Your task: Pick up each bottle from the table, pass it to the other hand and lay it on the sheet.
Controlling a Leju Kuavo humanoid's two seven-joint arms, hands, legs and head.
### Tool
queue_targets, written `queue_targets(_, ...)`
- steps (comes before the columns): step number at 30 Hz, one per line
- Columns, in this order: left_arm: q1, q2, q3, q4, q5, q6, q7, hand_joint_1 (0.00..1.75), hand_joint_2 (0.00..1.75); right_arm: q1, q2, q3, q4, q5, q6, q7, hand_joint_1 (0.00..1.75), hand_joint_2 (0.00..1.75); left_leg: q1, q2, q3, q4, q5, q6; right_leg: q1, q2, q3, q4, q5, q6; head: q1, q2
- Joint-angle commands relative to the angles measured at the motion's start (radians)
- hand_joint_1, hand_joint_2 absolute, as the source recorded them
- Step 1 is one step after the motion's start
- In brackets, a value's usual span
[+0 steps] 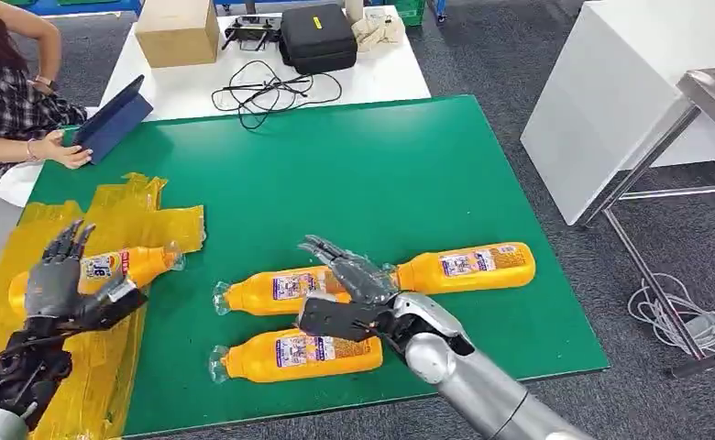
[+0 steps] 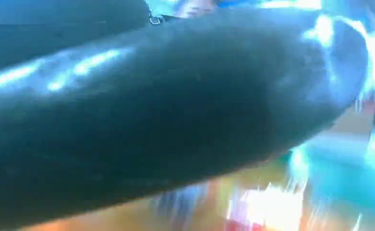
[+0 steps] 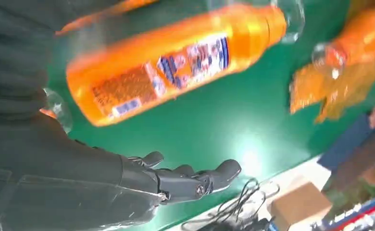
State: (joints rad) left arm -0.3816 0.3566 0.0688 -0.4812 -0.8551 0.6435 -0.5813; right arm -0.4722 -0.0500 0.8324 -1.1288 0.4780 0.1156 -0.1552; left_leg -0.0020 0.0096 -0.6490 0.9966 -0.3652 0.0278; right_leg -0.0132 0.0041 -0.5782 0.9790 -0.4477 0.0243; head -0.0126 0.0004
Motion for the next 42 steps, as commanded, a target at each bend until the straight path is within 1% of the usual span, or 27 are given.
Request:
queue_targets(1, 0.074, -0.113, 0.237, -0.409, 0.455, -0.157, -0.117, 0.00, 0.00, -0.051, -0.026, 0.161, 0.115, 0.008, 0.007, 0.015, 0.00, 1.75, 0.002, -0.004, 0.003, 0.001, -0.002, -0.002, 0.002, -0.004, 0.005, -0.001, -0.002, -0.001, 0.000, 0.000)
queue_targets(4, 0.075, -0.111, 0.229, -0.412, 0.465, -0.162, -0.114, 0.00, 0.00, -0.046, -0.033, 0.165, 0.108, 0.010, 0.005, 0.015, 0.00, 1.75, 0.001, -0.003, 0.002, 0.000, 0.000, -0.001, 0.001, -0.003, 0.003, -0.001, -0.001, 0.000, 0.000, 0.000)
queue_targets(7, 0.067, -0.123, 0.240, -0.441, 0.615, -0.220, -0.117, 0.00, 0.00, -0.028, -0.052, 0.180, 0.089, 0.026, 0.006, 0.027, 0.00, 1.75, 0.001, -0.003, 0.001, 0.000, -0.001, -0.001, 0.001, -0.002, 0.003, -0.001, -0.001, 0.000, 0.000, 0.000)
queue_targets(9, 0.064, -0.123, 0.229, -0.463, 0.639, -0.193, -0.117, 0.00, 0.00, -0.019, -0.064, 0.196, 0.074, 0.038, 0.006, 0.033, 0.00, 1.75, 0.001, -0.004, 0.002, 0.000, -0.001, -0.001, 0.001, -0.004, 0.004, -0.001, -0.001, -0.001, 0.000, 0.000)
queue_targets(11, 0.055, -0.132, 0.240, -0.466, 0.698, -0.216, -0.117, 0.00, 0.00, -0.009, -0.077, 0.204, 0.046, 0.043, -0.002, 0.038, 0.00, 1.75, 0.000, -0.003, 0.000, 0.000, 0.000, -0.001, 0.001, -0.003, 0.002, -0.001, 0.000, -0.001, 0.000, 0.000)
queue_targets(13, 0.055, -0.132, 0.240, -0.466, 0.698, -0.216, -0.117, 0.00, 0.00, -0.009, -0.077, 0.204, 0.046, 0.043, -0.002, 0.038, 0.00, 1.75, 0.002, -0.005, 0.003, 0.001, -0.002, -0.002, 0.002, -0.005, 0.005, -0.001, -0.002, -0.002, 0.000, 0.000)
queue_targets(14, 0.055, -0.132, 0.240, -0.466, 0.698, -0.216, -0.117, 0.00, 0.00, -0.009, -0.077, 0.204, 0.046, 0.043, -0.002, 0.038, 0.00, 1.75, 0.000, -0.003, 0.001, 0.000, 0.000, -0.001, 0.000, -0.003, 0.002, -0.001, 0.000, -0.001, 0.000, 0.000)
queue_targets(15, 0.055, -0.132, 0.239, -0.465, 0.700, -0.217, -0.117, 0.00, 0.00, -0.009, -0.077, 0.204, 0.041, 0.045, -0.002, 0.042, 0.00, 1.75, 0.001, -0.004, 0.002, 0.000, -0.001, -0.001, 0.001, -0.003, 0.004, -0.001, -0.001, -0.001, 0.000, 0.000)
queue_targets(17, 0.057, -0.126, 0.230, -0.465, 0.697, -0.209, -0.117, 0.00, 0.00, -0.008, -0.081, 0.206, 0.032, 0.046, -0.002, 0.046, 0.00, 1.75, 0.000, -0.002, 0.001, 0.000, 0.000, -0.001, 0.001, -0.002, 0.002, -0.001, 0.000, -0.001, 0.000, 0.000)
queue_targets(22, 0.028, -0.133, 0.228, -0.448, 0.747, -0.209, -0.117, 0.00, 0.00, 0.046, -0.135, 0.216, -0.067, 0.075, 0.000, 0.082, 0.00, 1.75, 0.001, -0.005, 0.002, 0.000, 0.000, -0.001, 0.001, -0.004, 0.003, -0.001, -0.001, -0.001, 0.000, 0.000)
queue_targets(23, 0.023, -0.133, 0.225, -0.442, 0.748, -0.208, -0.117, 0.00, 0.00, 0.053, -0.144, 0.218, -0.079, 0.079, 0.000, 0.084, 0.00, 1.75, 0.000, -0.004, 0.001, 0.000, 0.000, -0.001, 0.000, -0.004, 0.002, -0.001, -0.001, -0.001, 0.000, 0.000)
queue_targets(24, 0.019, -0.135, 0.224, -0.438, 0.750, -0.209, -0.117, 0.00, 0.00, 0.060, -0.155, 0.220, -0.094, 0.082, -0.001, 0.084, 0.00, 1.75, 0.001, -0.006, 0.002, 0.000, -0.001, -0.001, 0.001, -0.006, 0.005, -0.001, -0.002, -0.001, 0.000, 0.000)
queue_targets(26, 0.010, -0.134, 0.210, -0.425, 0.746, -0.209, -0.117, 0.00, 0.00, 0.061, -0.168, 0.231, -0.114, 0.087, 0.013, 0.089, 0.00, 1.75, 0.001, -0.005, 0.001, 0.000, 0.000, -0.001, 0.000, -0.004, 0.002, -0.001, -0.001, -0.001, 0.000, 0.000)
queue_targets(28, -0.014, -0.138, 0.198, -0.397, 0.750, -0.220, -0.117, 0.00, 0.00, 0.059, -0.170, 0.238, -0.121, 0.079, 0.037, 0.095, 0.00, 1.75, 0.002, -0.006, 0.003, 0.002, -0.002, -0.002, 0.002, -0.005, 0.005, 0.000, -0.002, -0.001, 0.000, 0.000)
queue_targets(29, -0.026, -0.140, 0.187, -0.385, 0.744, -0.213, -0.117, 0.00, 0.00, 0.062, -0.171, 0.242, -0.123, 0.081, 0.042, 0.103, 0.00, 1.75, 0.000, -0.004, 0.000, 0.000, 0.000, -0.001, 0.000, -0.003, 0.002, 0.000, 0.000, -0.001, 0.000, 0.000)
queue_targets(30, -0.036, -0.146, 0.184, -0.376, 0.747, -0.214, -0.117, 0.00, 0.00, 0.068, -0.172, 0.244, -0.123, 0.081, 0.047, 0.107, 0.00, 1.75, 0.001, -0.006, 0.002, 0.001, 0.000, -0.001, 0.001, -0.005, 0.004, 0.000, -0.001, -0.001, 0.000, 0.000)
queue_targets(32, -0.049, -0.151, 0.173, -0.363, 0.742, -0.214, -0.117, 0.00, 0.00, 0.077, -0.176, 0.249, -0.120, 0.077, 0.058, 0.110, 0.00, 1.75, 0.000, -0.005, 0.001, 0.000, 0.001, -0.001, 0.000, -0.005, 0.002, -0.001, 0.000, -0.001, 0.000, 0.000)
queue_targets(35, -0.071, -0.148, 0.160, -0.329, 0.747, -0.205, -0.117, 0.00, 0.00, 0.083, -0.190, 0.266, -0.101, 0.078, 0.072, 0.108, 0.00, 1.75, 0.002, -0.009, 0.003, 0.001, 0.000, -0.002, 0.002, -0.008, 0.006, -0.001, -0.002, -0.002, 0.000, 0.000)
queue_targets(36, -0.076, -0.149, 0.157, -0.324, 0.753, -0.207, -0.117, 0.00, 0.00, 0.082, -0.194, 0.277, -0.093, 0.084, 0.079, 0.110, 0.00, 1.75, 0.001, -0.006, 0.002, 0.000, 0.000, -0.001, 0.001, -0.006, 0.003, -0.001, -0.001, -0.001, 0.000, 0.000)
queue_targets(38, -0.086, -0.153, 0.152, -0.313, 0.756, -0.205, -0.117, 0.00, 0.00, 0.081, -0.203, 0.295, -0.079, 0.088, 0.096, 0.112, 0.00, 1.75, 0.002, -0.008, 0.004, 0.001, -0.001, -0.002, 0.002, -0.007, 0.006, -0.001, -0.002, -0.002, 0.000, 0.000)
queue_targets(40, -0.098, -0.158, 0.146, -0.298, 0.761, -0.206, -0.117, 0.00, 0.00, 0.081, -0.214, 0.315, -0.061, 0.103, 0.111, 0.128, 0.00, 1.75, 0.001, -0.006, 0.003, 0.000, 0.000, -0.001, 0.001, -0.005, 0.005, -0.002, -0.001, -0.002, -0.001, 0.000)
queue_targets(42, -0.108, -0.160, 0.143, -0.288, 0.763, -0.210, -0.117, 0.00, 0.00, 0.081, -0.209, 0.321, -0.054, 0.109, 0.112, 0.136, 0.00, 1.75, 0.001, -0.007, 0.004, 0.000, 0.000, -0.001, 0.001, -0.006, 0.006, -0.002, -0.001, -0.002, 0.000, 0.000)
